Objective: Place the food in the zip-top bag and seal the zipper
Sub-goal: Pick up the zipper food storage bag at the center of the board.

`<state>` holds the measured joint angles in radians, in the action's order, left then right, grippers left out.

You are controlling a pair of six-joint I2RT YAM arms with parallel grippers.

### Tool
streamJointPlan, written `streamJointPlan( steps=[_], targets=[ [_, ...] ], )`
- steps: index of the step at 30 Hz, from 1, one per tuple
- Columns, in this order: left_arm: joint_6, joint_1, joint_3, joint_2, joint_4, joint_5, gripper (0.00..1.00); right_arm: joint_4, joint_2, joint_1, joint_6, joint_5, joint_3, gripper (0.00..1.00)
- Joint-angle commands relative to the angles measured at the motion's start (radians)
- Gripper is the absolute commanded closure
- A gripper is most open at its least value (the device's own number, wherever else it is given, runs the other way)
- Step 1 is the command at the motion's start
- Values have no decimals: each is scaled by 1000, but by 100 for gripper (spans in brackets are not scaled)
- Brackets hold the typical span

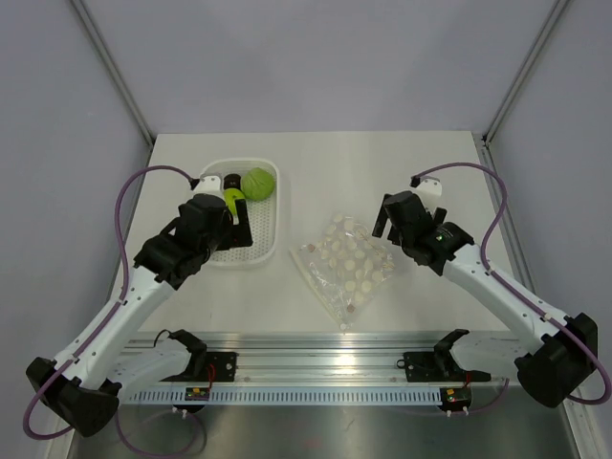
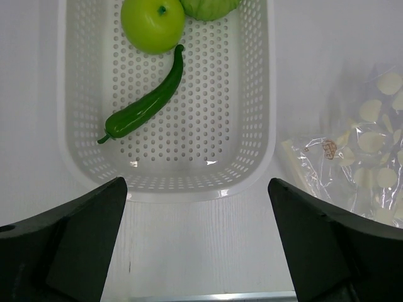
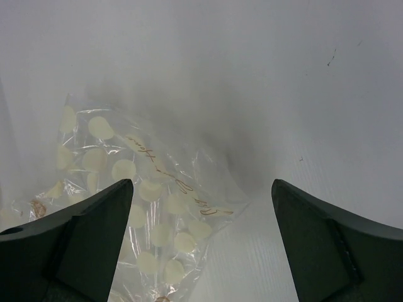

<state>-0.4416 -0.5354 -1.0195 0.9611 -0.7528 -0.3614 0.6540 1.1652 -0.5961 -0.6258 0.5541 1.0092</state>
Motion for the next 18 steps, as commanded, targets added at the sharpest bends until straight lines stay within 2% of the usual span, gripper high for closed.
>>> streamJointPlan(
  steps=[1, 5, 7, 10, 13, 18],
  targets=[
    [15, -1, -30, -9, 36, 38, 1, -22, -41, -4, -2, -10, -34, 1],
    [18, -1, -27, -4, 30, 47, 1, -11, -55, 4, 17, -14, -63, 0],
    [17, -1, -30, -1, 15, 53, 1, 7, -42, 54, 35, -43, -66, 0],
    [11, -3, -16, -4, 9, 81, 1, 24, -16, 157, 58, -152, -64, 0],
    [9, -15, 4, 5, 20, 124, 1, 7, -13, 238, 87, -342, -83, 0],
    [6, -95, -10, 53, 13, 159, 1, -66, 7, 259, 126, -535, -139, 1]
  ],
)
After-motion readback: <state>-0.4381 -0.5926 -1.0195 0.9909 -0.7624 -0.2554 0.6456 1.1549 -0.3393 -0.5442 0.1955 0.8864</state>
